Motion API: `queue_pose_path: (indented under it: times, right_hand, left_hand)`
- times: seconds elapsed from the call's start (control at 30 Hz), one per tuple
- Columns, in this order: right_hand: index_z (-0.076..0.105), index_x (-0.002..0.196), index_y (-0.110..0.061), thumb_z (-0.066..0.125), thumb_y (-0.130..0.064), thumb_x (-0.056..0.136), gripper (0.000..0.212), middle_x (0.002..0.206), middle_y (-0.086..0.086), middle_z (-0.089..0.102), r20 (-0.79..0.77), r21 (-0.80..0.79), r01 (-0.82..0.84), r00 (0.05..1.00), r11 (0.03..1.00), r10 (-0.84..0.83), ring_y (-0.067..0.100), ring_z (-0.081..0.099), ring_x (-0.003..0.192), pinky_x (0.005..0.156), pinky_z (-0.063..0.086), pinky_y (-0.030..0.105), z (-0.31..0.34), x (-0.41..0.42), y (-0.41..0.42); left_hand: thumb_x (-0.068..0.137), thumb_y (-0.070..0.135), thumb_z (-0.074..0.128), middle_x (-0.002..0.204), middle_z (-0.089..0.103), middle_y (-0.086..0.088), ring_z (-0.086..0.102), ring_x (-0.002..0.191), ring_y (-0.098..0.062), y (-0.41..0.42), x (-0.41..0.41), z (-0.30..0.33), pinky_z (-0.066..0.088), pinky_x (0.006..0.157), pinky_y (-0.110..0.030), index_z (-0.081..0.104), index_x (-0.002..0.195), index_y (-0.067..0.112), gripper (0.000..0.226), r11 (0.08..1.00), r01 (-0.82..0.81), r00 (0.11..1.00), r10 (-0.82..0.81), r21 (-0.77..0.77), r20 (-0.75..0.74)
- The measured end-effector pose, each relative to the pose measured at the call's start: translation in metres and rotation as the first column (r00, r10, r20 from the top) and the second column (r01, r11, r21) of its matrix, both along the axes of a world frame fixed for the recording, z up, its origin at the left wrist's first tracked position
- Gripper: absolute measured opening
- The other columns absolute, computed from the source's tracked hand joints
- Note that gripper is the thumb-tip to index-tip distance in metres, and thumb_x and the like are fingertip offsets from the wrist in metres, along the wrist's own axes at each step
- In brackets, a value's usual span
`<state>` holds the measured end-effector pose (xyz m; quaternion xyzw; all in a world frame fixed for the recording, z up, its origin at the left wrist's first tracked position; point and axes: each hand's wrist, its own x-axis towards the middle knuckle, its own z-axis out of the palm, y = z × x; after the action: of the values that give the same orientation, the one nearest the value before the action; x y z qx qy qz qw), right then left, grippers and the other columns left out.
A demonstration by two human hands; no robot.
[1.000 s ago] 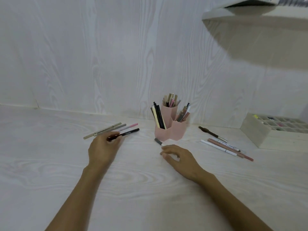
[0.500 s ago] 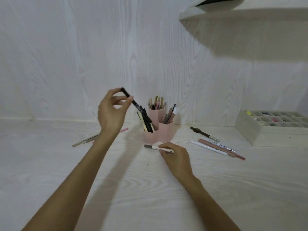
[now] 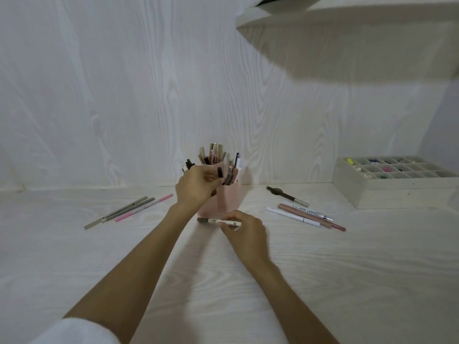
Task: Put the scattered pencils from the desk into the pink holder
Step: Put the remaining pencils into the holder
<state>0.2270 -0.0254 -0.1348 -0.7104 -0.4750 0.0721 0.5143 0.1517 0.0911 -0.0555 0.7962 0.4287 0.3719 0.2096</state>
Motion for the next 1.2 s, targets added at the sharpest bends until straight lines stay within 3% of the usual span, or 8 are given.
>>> queue_pose_path:
  times: [0.1, 0.27, 0.43, 0.57, 0.7, 0.83, 0.93, 1.2]
  right_hand:
    - [0.073, 0.09, -0.02, 0.072, -0.021, 0.08, 0.01, 0.087, -0.008, 0.072, -0.016, 0.046, -0.038, 0.999, 0.998, 0.039, 0.005, 0.064, 0.078, 0.072, 0.052, 0.022, -0.001, 0.001, 0.0]
    - [0.064, 0.109, -0.018, 0.057, -0.005, 0.088, 0.026, 0.1, -0.007, 0.06, -0.084, 0.076, -0.05, 0.995, 0.996, 0.056, 0.001, 0.056, 0.083, 0.07, 0.041, 0.001, 0.001, 0.002, -0.001]
    - [0.053, 0.115, -0.024, 0.053, -0.009, 0.092, 0.027, 0.095, -0.013, 0.056, -0.198, 0.054, -0.042, 0.979, 0.998, 0.052, -0.001, 0.055, 0.081, 0.065, 0.041, 0.007, 0.004, 0.003, 0.001]
    - [0.055, 0.11, -0.019, 0.06, -0.007, 0.088, 0.026, 0.091, -0.017, 0.06, -0.256, 0.083, -0.017, 0.966, 0.996, 0.037, -0.002, 0.058, 0.083, 0.066, 0.045, 0.006, 0.004, 0.004, 0.002]
    - [0.058, 0.1, -0.02, 0.069, -0.007, 0.082, 0.024, 0.09, -0.011, 0.066, -0.352, 0.146, -0.011, 0.934, 0.989, 0.062, 0.001, 0.064, 0.079, 0.066, 0.048, 0.006, 0.007, 0.002, -0.002]
    - [0.059, 0.093, -0.021, 0.07, -0.014, 0.082, 0.017, 0.089, -0.001, 0.07, -0.356, 0.243, 0.021, 0.932, 0.97, 0.069, 0.008, 0.067, 0.085, 0.074, 0.051, 0.012, 0.011, 0.0, -0.006]
    - [0.056, 0.111, -0.02, 0.063, -0.017, 0.088, 0.025, 0.095, 0.001, 0.067, -0.255, 0.309, 0.074, 0.967, 0.948, 0.008, 0.012, 0.065, 0.09, 0.077, 0.051, 0.015, 0.018, 0.0, -0.007]
    - [0.039, 0.124, -0.018, 0.057, -0.018, 0.091, 0.037, 0.088, -0.001, 0.066, 0.065, 0.611, 0.156, 0.967, 0.776, -0.246, -0.004, 0.059, 0.077, 0.073, 0.045, 0.01, 0.102, 0.012, 0.015]
  left_hand:
    - [0.082, 0.036, 0.07, 0.083, 0.068, 0.015, 0.063, 0.081, -0.007, 0.001, -0.005, 0.004, 0.035, 0.054, -0.019, 0.074, 0.092, 0.029, 0.013, 0.999, 0.041, 0.996, -0.039, 0.028, -0.081]
    - [0.075, 0.047, 0.074, 0.094, 0.071, 0.016, 0.064, 0.086, -0.004, 0.004, -0.031, 0.002, 0.045, 0.065, -0.023, 0.072, 0.1, 0.03, 0.03, 1.0, 0.005, 0.998, -0.004, 0.009, -0.062]
    - [0.086, 0.033, 0.064, 0.108, 0.071, 0.001, 0.063, 0.104, -0.02, 0.012, -0.114, -0.04, 0.05, 0.077, -0.033, 0.069, 0.108, 0.022, 0.025, 0.957, -0.286, 0.958, 0.286, 0.044, -0.006]
    - [0.093, 0.019, 0.05, 0.144, 0.046, -0.014, 0.034, 0.137, -0.032, 0.024, -0.163, -0.08, 0.027, 0.11, -0.046, 0.05, 0.136, 0.011, 0.043, 0.903, -0.424, 0.88, 0.43, 0.072, -0.204]
    - [0.098, 0.035, 0.034, 0.157, 0.024, -0.009, 0.015, 0.146, -0.028, 0.037, -0.17, -0.09, 0.011, 0.116, -0.049, 0.028, 0.148, 0.019, 0.053, 0.91, -0.415, 0.844, 0.378, -0.015, -0.38]
    - [0.097, 0.036, 0.04, 0.146, 0.042, -0.01, 0.032, 0.138, -0.031, 0.039, -0.169, -0.092, 0.02, 0.111, -0.051, 0.05, 0.134, 0.024, 0.04, 0.918, -0.392, 0.836, 0.38, 0.052, -0.397]
    - [0.09, 0.025, 0.054, 0.118, 0.064, -0.011, 0.053, 0.113, -0.035, 0.034, -0.168, -0.092, 0.032, 0.1, -0.047, 0.069, 0.111, 0.018, 0.026, 0.905, -0.367, 0.846, 0.42, 0.214, -0.327]
    - [0.084, 0.026, 0.06, 0.104, 0.069, 0.002, 0.052, 0.103, -0.024, 0.028, -0.163, -0.083, 0.035, 0.089, -0.036, 0.076, 0.097, 0.022, 0.021, 0.952, -0.26, 0.934, 0.291, 0.164, -0.206]
